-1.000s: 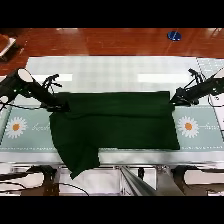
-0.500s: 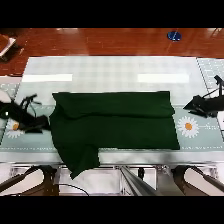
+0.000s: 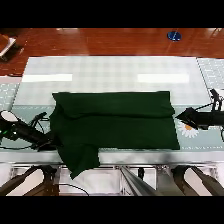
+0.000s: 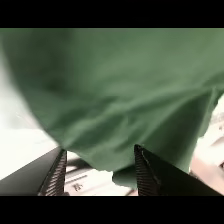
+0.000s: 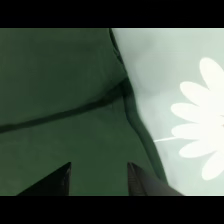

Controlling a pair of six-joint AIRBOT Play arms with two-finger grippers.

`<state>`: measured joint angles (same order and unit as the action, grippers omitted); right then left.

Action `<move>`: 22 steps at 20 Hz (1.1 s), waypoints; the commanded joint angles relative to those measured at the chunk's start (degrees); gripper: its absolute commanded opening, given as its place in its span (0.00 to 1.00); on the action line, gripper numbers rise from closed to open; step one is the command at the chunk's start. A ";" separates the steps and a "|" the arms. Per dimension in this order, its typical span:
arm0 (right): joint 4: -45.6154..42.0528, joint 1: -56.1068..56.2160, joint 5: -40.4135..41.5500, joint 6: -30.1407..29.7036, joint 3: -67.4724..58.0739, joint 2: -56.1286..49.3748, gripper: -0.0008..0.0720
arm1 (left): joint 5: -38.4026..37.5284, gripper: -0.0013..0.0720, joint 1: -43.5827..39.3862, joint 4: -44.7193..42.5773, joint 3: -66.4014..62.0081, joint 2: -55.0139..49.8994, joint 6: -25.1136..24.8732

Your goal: Fold the shirts.

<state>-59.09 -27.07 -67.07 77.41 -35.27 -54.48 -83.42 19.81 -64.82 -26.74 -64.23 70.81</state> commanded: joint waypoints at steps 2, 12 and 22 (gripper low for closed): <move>0.28 0.04 0.09 -0.37 0.76 0.48 0.57 | -0.61 0.72 -3.74 1.36 3.08 0.22 -0.55; -8.28 -13.07 -4.63 3.74 -2.47 0.48 0.57 | 6.03 0.04 -16.92 -4.66 2.99 0.50 9.86; -15.54 -4.81 -16.76 5.49 6.19 -2.84 0.57 | 7.28 0.04 -16.92 -4.20 2.93 0.50 10.03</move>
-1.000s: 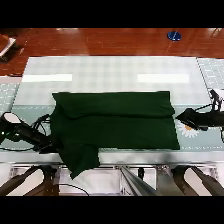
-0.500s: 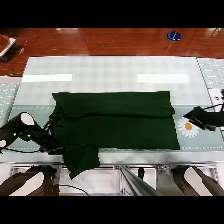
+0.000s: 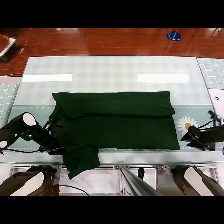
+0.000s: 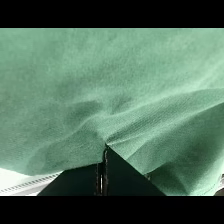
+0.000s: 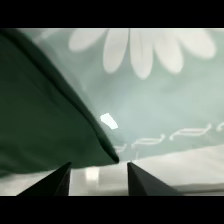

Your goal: Fold the shirts.

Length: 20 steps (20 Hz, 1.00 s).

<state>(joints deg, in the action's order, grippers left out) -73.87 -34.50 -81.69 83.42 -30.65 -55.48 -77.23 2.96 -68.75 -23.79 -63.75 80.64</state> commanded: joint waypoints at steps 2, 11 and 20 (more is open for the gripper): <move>-0.04 3.65 -0.46 -0.63 1.57 -3.96 0.57 | 1.11 0.04 -0.07 -0.24 -0.02 0.02 0.22; 3.72 3.67 5.66 -1.92 1.55 -11.43 0.57 | 3.41 0.04 -0.13 5.01 0.00 0.02 0.00; 14.23 3.65 6.01 -11.78 0.87 -13.99 0.05 | 4.61 0.04 0.00 5.99 -0.68 0.07 -0.55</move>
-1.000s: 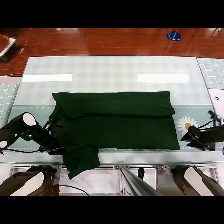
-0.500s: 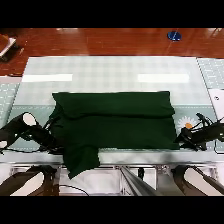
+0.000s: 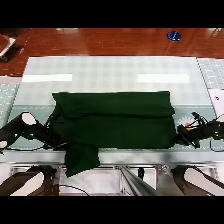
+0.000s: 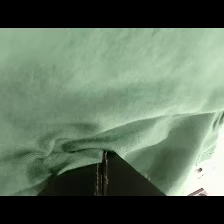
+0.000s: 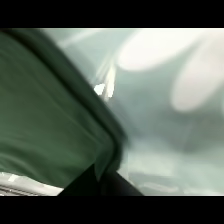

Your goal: Fold the shirts.

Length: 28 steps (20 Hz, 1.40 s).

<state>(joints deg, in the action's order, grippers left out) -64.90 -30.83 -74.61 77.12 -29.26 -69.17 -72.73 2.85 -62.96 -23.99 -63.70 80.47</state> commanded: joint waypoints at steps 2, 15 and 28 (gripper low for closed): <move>7.67 0.00 -4.07 -6.82 -3.58 -0.15 0.05 | -1.29 0.04 0.83 0.24 -3.41 0.22 -1.36; 18.93 9.18 3.17 -6.19 -27.26 -9.66 0.05 | 5.68 0.04 4.57 8.00 -39.74 -16.96 -1.42; 18.88 9.99 3.21 -2.47 -41.99 -26.49 0.53 | 0.00 0.44 4.50 7.67 -57.61 -36.92 -0.24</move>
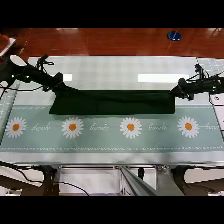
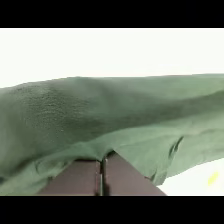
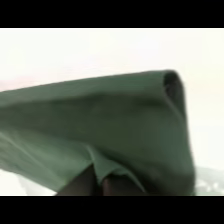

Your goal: Fold the shirts.

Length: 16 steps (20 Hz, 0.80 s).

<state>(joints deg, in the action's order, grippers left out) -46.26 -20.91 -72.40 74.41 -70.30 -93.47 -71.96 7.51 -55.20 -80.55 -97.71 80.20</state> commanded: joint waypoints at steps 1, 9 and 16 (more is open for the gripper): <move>-0.46 0.00 1.31 0.28 -1.20 -2.03 0.58 | -1.25 0.71 0.17 -1.03 -1.16 -2.84 0.00; -11.82 -11.82 -4.98 0.33 -0.35 7.02 0.58 | 2.89 0.71 14.43 -9.90 8.48 16.04 4.44; -1.55 -6.73 8.26 -2.43 12.85 4.28 0.58 | 24.24 0.71 5.55 10.71 42.56 42.38 -7.74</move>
<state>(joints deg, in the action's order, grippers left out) -51.55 -30.04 -68.23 73.23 -60.20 -87.74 -54.74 16.84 -50.43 -47.53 -62.89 75.66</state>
